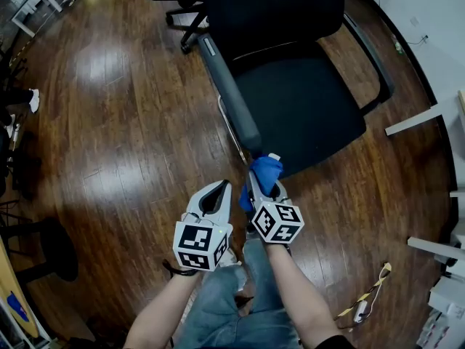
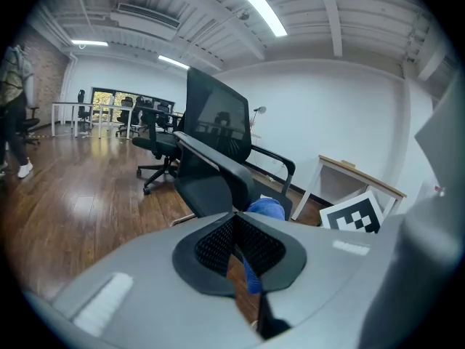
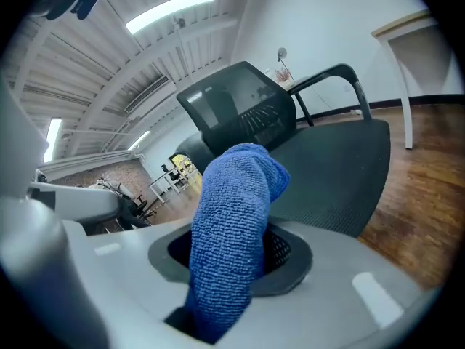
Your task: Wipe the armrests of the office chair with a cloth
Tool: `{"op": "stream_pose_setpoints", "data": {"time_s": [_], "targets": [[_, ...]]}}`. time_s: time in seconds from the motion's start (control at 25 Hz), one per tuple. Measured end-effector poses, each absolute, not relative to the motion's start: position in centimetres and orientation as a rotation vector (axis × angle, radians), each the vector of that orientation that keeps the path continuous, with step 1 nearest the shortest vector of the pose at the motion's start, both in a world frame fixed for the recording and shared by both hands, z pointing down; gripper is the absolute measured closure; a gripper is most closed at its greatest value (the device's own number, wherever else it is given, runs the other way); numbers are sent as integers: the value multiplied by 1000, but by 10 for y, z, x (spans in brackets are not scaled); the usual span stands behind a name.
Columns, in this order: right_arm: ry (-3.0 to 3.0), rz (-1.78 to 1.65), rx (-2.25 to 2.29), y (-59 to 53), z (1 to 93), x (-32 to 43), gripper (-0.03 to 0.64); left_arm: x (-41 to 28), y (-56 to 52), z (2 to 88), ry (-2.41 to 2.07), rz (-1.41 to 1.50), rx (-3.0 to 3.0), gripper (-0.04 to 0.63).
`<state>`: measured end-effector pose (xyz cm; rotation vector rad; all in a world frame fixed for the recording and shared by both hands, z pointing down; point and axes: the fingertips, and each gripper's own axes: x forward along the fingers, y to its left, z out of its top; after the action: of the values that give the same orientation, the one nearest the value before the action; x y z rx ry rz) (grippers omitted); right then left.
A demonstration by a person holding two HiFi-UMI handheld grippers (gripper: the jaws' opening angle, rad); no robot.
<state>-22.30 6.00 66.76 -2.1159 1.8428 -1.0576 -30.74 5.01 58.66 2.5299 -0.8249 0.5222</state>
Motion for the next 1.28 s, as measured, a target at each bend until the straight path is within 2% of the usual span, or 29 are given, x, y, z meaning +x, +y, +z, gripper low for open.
{"op": "stream_pose_setpoints", "data": {"time_s": [0.56, 1.08, 1.28], "targets": [[1932, -914, -2140, 72, 573, -231, 480, -308, 54, 519, -832, 422, 2563, 592], [2062, -493, -2240, 141, 356, -255, 479, -320, 124, 359, -800, 220, 2665, 592], [2054, -328, -2298, 159, 298, -265, 479, -327, 140, 306, -801, 108, 2702, 592]]}}
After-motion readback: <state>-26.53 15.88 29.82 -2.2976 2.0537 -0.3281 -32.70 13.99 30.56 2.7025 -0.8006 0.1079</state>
